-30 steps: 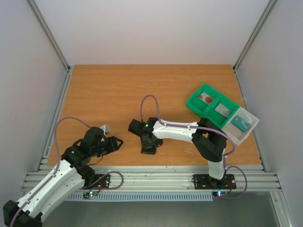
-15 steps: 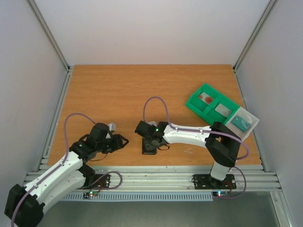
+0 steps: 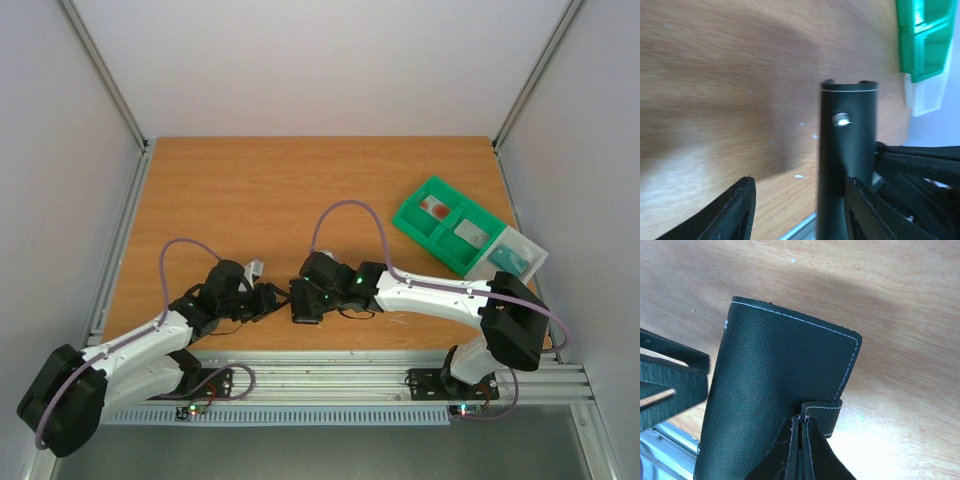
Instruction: Take the credit cards out of the card holder
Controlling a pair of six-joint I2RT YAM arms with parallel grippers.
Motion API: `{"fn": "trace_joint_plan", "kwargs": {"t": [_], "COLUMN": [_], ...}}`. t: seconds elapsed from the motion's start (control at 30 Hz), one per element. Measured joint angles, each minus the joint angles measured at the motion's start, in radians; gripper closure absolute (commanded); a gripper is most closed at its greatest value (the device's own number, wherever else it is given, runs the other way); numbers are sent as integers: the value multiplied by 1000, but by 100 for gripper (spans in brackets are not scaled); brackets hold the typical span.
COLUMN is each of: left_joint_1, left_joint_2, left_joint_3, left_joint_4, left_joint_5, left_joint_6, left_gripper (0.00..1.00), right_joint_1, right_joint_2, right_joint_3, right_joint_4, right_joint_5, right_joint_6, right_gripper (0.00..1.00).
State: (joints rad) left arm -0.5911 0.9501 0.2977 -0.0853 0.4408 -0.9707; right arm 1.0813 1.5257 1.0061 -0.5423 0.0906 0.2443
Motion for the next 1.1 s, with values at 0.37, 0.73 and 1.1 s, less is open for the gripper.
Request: {"fn": "trace_joint_plan", "kwargs": {"t": [0.37, 0.73, 1.1], "left_joint_1": [-57, -78, -83], "left_joint_2": [114, 105, 127], "left_joint_3": [-44, -41, -34], "left_joint_4": [354, 359, 316], "left_joint_5": [79, 60, 55], "left_joint_6": [-111, -109, -75], "left_gripper": [47, 99, 100], "right_joint_1": [0, 1, 7], "right_joint_2": [-15, -86, -95], "right_joint_3": [-19, -65, -121], "right_joint_4": [47, 79, 135], "right_joint_5": [-39, -44, -38], "right_joint_6": [3, 31, 55], "right_gripper": [99, 99, 99]}}
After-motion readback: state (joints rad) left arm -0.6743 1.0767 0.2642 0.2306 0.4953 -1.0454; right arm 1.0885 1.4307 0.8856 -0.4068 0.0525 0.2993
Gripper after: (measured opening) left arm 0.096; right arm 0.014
